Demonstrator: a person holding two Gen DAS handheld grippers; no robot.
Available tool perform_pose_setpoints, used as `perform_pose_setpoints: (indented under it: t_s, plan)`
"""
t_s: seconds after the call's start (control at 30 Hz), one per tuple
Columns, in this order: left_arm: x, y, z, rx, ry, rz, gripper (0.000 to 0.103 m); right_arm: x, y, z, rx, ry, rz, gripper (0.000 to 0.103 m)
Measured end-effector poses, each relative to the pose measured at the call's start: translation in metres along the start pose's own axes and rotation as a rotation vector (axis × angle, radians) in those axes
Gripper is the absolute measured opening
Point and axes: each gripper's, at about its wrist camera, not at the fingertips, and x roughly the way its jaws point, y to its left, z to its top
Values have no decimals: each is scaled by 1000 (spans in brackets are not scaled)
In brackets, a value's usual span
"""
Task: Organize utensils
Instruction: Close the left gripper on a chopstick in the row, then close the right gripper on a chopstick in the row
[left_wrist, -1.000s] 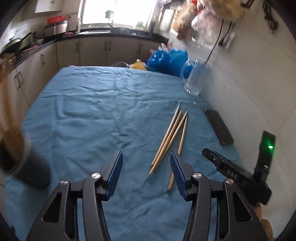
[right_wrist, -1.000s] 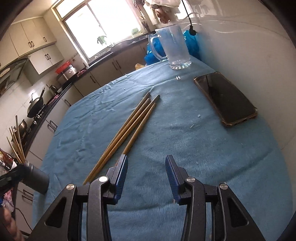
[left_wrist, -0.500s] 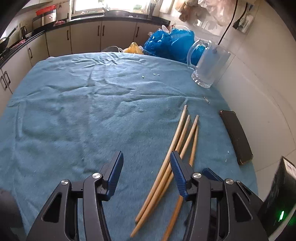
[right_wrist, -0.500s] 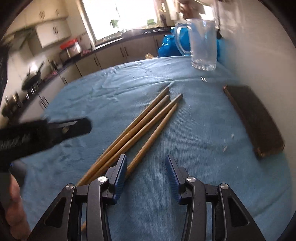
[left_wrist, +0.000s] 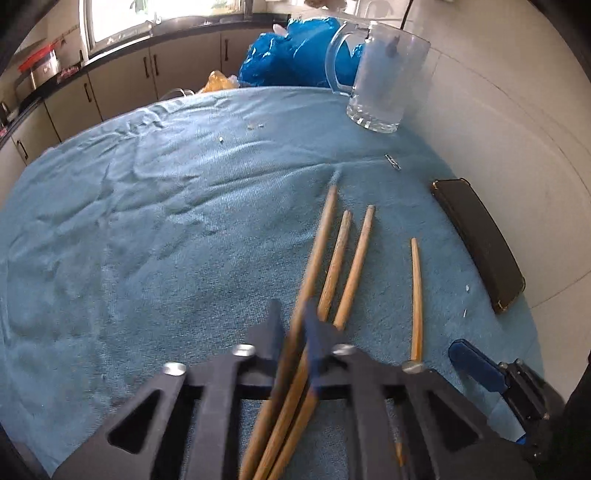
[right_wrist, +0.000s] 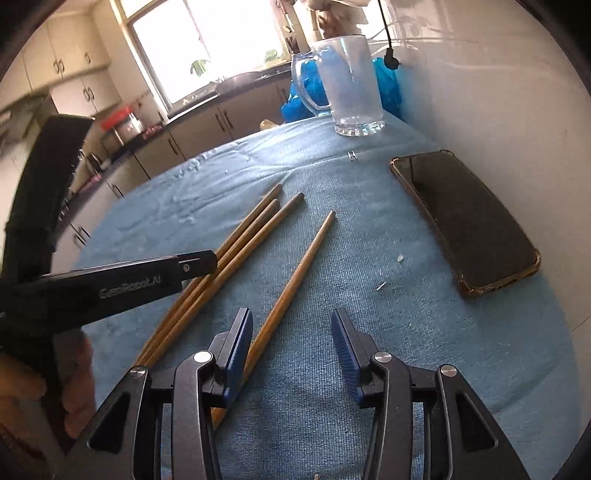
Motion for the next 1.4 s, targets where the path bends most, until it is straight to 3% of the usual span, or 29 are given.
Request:
perform_pose_setpoints:
  t_s: [0.07,0.27,0.53,0.7,0.83,0.87,0.9,0.93,1.03,1.27,1.4]
  plan:
    - [1,1,0,-1,-7,12,8,-1,-1,0,16,-3,20,48]
    - [-7,-1,-14,54,-31,138,8,0,-4,1,32,-4,45,49]
    - [-37,30,-51,-44,15,152,8,0,-6,1,42,-6,58,48]
    - [-59,50,-82,-126,49,125,8,3,-1,3,13,2,24,48]
    - [-74,63,-102,-205,64,74,8,10,30,1,-168,39,-136,46]
    - [-76,65,-107,-218,65,64,8,12,35,-1,-205,46,-166,44]
    - [-80,68,-112,-230,66,53,8,14,42,-2,-249,54,-182,31]
    - [-84,70,-118,-242,68,46,8,14,44,-2,-264,67,-165,19]
    - [-96,74,-137,-264,71,25,8,11,43,1,-255,124,-143,14]
    - [-116,76,-174,-279,116,-23,11,-21,14,-18,-163,293,-8,12]
    - [-123,76,-180,-271,151,-65,11,-32,7,-27,-145,367,-8,13]
